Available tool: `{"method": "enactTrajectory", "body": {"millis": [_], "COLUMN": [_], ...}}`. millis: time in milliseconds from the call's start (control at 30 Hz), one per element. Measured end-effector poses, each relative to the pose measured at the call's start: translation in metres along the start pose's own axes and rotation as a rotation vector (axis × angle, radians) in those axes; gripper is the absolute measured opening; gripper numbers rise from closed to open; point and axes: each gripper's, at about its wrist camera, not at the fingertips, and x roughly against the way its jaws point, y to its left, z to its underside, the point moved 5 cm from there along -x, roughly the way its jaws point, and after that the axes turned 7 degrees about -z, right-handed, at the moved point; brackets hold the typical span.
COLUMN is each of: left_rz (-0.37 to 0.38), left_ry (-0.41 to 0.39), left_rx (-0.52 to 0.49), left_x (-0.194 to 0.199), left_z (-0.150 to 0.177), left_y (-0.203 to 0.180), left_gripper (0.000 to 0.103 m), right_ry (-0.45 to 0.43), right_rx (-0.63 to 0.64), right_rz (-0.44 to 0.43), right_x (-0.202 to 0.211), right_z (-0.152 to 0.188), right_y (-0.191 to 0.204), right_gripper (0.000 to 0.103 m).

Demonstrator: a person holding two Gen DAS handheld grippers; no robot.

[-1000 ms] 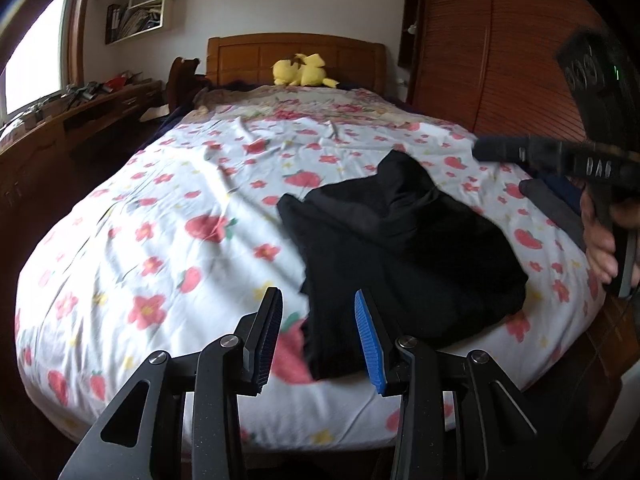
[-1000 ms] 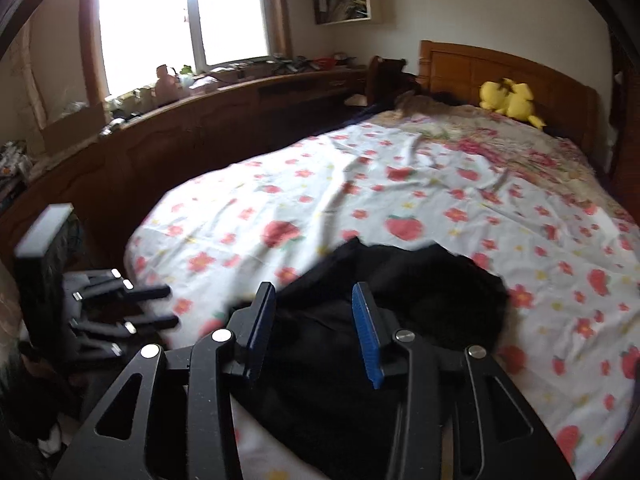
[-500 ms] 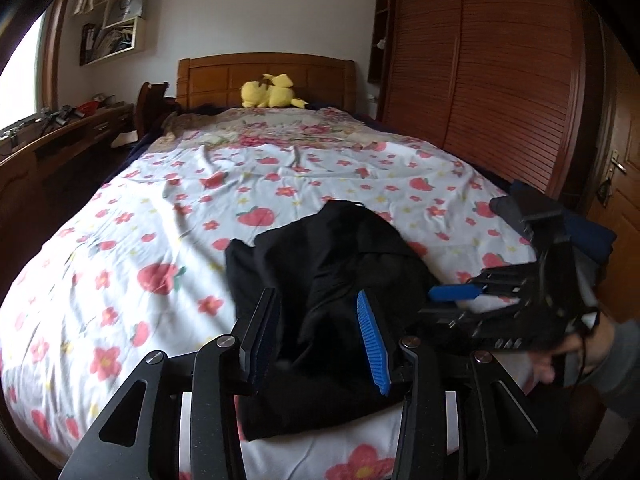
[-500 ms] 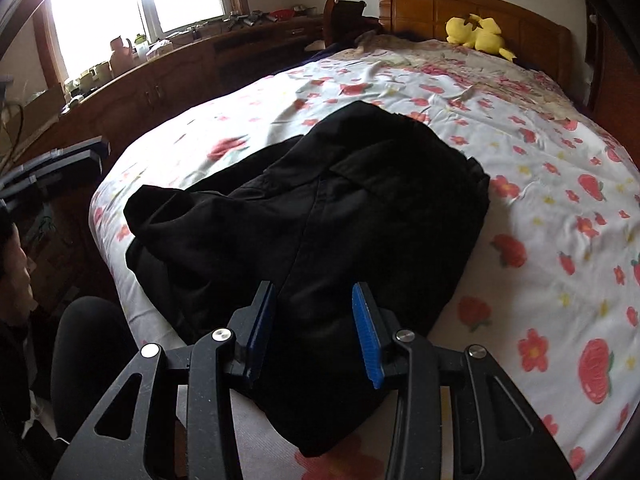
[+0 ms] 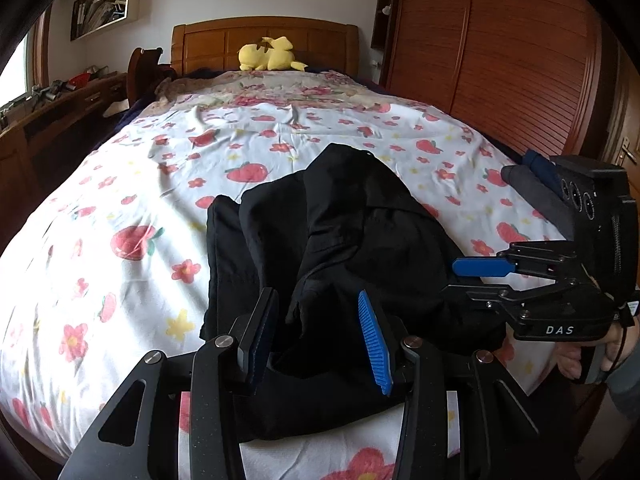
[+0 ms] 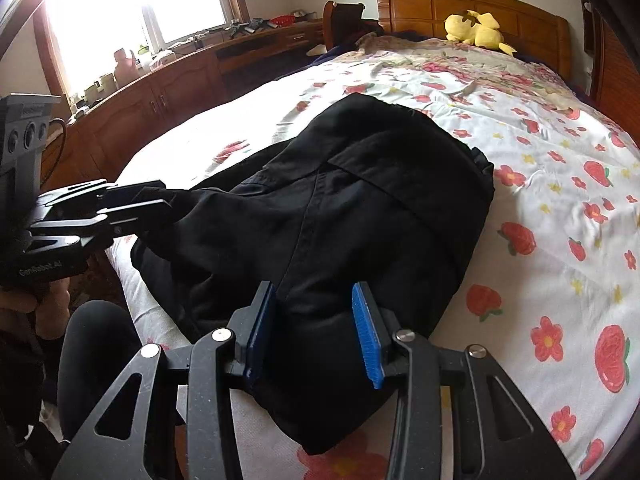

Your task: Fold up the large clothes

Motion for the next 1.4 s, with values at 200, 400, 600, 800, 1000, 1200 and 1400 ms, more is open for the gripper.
{"method": "enactTrajectory", "body": {"millis": [200, 400, 600, 800, 1000, 1200, 1400], "left_rz": [-0.011, -0.013, -0.026, -0.056, -0.079, -0.073, -0.082], "left_ry": [0.021, -0.043, -0.124, -0.047, -0.028, -0.008, -0.001], "left_rx": [-0.024, -0.014, 0.058, 0.13, 0.102, 0.101, 0.091], "left_x": [-0.001, 0.013, 0.049, 0.035, 0.026, 0.02, 0.018], "left_z": [0.003, 0.005, 0.012, 0.05, 0.061, 0.06, 0.059], "left_y": [-0.004, 0.003, 0.03, 0.065, 0.058, 0.059, 0.057], "left_gripper": [0.038, 0.005, 0.005, 0.004, 0.004, 0.004, 0.004], "right_ry": [0.011, 0.008, -0.005, -0.01, -0.002, 0.031, 0.077], "right_rx": [-0.003, -0.012, 0.013, 0.068, 0.057, -0.025, -0.118], "right_rz": [0.008, 0.008, -0.019, 0.001, 0.079, 0.14, 0.072], "right_x": [0.003, 0.007, 0.01, -0.001, -0.025, -0.055, -0.09], "right_z": [-0.004, -0.011, -0.019, -0.027, -0.053, -0.082, -0.102], "right_y": [-0.002, -0.005, 0.009, 0.018, -0.017, -0.082, -0.123], "right_gripper": [0.041, 0.041, 0.041, 0.041, 0.065, 0.077, 0.077]}}
